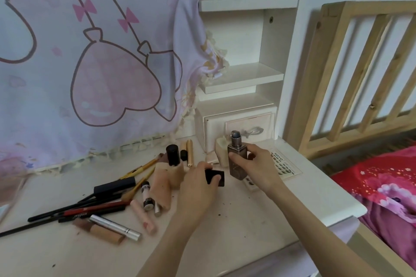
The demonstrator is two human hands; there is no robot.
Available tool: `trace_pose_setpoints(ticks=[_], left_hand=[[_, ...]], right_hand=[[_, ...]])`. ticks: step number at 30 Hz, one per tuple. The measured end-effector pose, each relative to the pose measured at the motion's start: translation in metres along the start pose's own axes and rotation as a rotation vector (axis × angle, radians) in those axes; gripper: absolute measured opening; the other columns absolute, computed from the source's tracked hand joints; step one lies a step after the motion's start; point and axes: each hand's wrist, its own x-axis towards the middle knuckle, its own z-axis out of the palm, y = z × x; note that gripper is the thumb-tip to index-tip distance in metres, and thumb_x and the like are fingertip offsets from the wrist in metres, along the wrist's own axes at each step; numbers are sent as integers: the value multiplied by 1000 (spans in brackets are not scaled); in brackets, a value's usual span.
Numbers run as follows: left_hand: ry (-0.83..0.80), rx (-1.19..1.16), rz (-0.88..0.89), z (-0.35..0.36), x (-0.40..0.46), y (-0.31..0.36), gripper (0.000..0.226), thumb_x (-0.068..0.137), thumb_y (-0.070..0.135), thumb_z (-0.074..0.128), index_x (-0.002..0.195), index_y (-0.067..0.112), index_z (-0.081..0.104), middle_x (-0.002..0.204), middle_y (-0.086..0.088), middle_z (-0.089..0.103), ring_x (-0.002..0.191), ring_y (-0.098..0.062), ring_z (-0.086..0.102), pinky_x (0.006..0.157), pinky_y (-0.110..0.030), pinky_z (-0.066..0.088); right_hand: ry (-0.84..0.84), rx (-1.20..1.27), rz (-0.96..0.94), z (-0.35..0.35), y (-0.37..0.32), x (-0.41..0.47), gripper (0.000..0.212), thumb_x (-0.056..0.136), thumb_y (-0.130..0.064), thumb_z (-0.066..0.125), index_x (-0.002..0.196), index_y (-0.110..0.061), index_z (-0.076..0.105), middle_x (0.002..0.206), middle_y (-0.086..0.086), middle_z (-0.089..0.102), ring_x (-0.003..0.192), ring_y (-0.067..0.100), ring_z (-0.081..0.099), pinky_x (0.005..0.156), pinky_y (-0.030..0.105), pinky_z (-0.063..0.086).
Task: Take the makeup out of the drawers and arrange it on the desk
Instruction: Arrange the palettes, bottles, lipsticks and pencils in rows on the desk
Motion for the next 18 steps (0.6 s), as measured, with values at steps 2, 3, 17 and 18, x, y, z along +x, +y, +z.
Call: trace_pose_setpoints(ticks=[2, 3, 17, 18], left_hand=[[60, -24, -29, 7, -3, -2, 28, 88, 34, 57, 113, 20, 54, 107, 1, 62, 99, -14, 56, 72, -20, 40], [77, -41, -43, 10, -4, -2, 28, 89, 33, 57, 112, 18, 54, 107, 0, 62, 98, -14, 56, 71, -19, 39], [102, 52, 198, 19, -10, -1, 27, 91, 15, 52, 118, 12, 52, 120, 0, 42, 102, -14, 47, 81, -17, 34], [103, 69, 205, 19, -9, -1, 28, 92, 14, 50, 119, 12, 52, 121, 0, 42, 103, -15, 47, 81, -18, 35]], right_hand=[[7, -14, 1, 4, 3, 3, 7, 81, -20, 70, 79, -22, 64, 71, -6, 61, 59, 5, 50, 50, 7, 38], [10, -24, 3, 7, 6, 5, 6, 80, -21, 70, 79, -21, 64, 70, -7, 61, 59, 5, 51, 50, 7, 37], [116, -290, -106, 19, 22, -4, 22, 82, -29, 68, 96, -12, 67, 88, 0, 58, 78, 14, 52, 67, 19, 32], [109, -294, -102, 18, 22, -5, 23, 82, -26, 68, 100, -12, 67, 91, 2, 60, 80, 16, 55, 71, 22, 37]])
